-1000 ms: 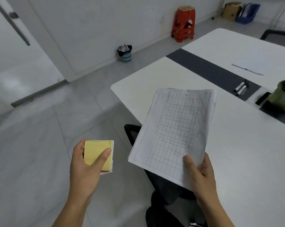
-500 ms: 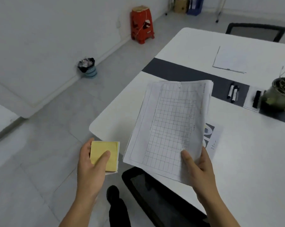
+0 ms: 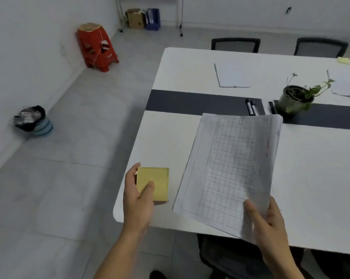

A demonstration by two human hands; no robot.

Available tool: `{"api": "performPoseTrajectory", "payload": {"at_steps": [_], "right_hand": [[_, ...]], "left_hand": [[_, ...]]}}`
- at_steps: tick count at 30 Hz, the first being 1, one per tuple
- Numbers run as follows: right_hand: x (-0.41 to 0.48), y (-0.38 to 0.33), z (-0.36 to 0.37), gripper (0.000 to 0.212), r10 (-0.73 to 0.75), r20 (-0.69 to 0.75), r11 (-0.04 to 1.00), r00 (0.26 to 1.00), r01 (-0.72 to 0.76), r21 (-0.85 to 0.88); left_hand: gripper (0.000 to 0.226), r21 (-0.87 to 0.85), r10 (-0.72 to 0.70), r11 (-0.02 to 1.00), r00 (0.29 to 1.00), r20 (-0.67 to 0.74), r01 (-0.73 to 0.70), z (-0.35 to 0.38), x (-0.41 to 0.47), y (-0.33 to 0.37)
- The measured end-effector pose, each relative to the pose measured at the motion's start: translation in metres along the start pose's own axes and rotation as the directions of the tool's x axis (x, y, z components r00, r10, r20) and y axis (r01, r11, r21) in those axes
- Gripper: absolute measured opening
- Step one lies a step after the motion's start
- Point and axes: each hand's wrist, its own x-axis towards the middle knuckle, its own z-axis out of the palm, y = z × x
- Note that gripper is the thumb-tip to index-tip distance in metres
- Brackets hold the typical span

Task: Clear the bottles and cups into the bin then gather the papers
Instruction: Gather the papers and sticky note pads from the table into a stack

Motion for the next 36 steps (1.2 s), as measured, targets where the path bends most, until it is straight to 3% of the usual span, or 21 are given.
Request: {"api": "performPoseTrajectory", "payload": {"at_steps": [8,16,20,27,32,36], "right_hand": [[0.015,0.017,0.057,0.019,-0.015,0.028,0.998,0.999,0.013,0.065],[0.077,0.033,0.122,0.021,0.02,0.21,0.998,0.978,-0.032,0.057],[0.111,0.046,0.15,0.025,0.095,0.259,0.995,0.961,-0.088,-0.039],[0.153,0.078,0.193,0.03,0.257,0.246,0.955,0.934,-0.207,-0.213],[0.162,0.128,0.215,0.048,0.438,0.183,0.772,0.88,-0.264,-0.578],[0.164,0.144,0.23,0.042,0.414,0.024,0.71,0.91,-0.306,-0.634]], "left_hand": [[0.054,0.057,0.044,0.997,0.999,-0.004,-0.044,-0.022,0.04,0.026],[0.053,0.251,0.13,0.963,0.984,-0.125,-0.095,-0.056,0.055,0.022],[0.052,0.222,0.07,0.974,0.989,-0.127,-0.04,-0.057,0.076,0.012],[0.051,0.205,0.043,0.978,0.999,0.013,-0.045,-0.044,0.142,0.014],[0.053,0.202,0.025,0.978,0.993,0.116,-0.048,-0.042,0.191,0.02],[0.049,0.179,-0.029,0.984,0.98,0.196,-0.007,-0.043,0.227,0.022]]}}
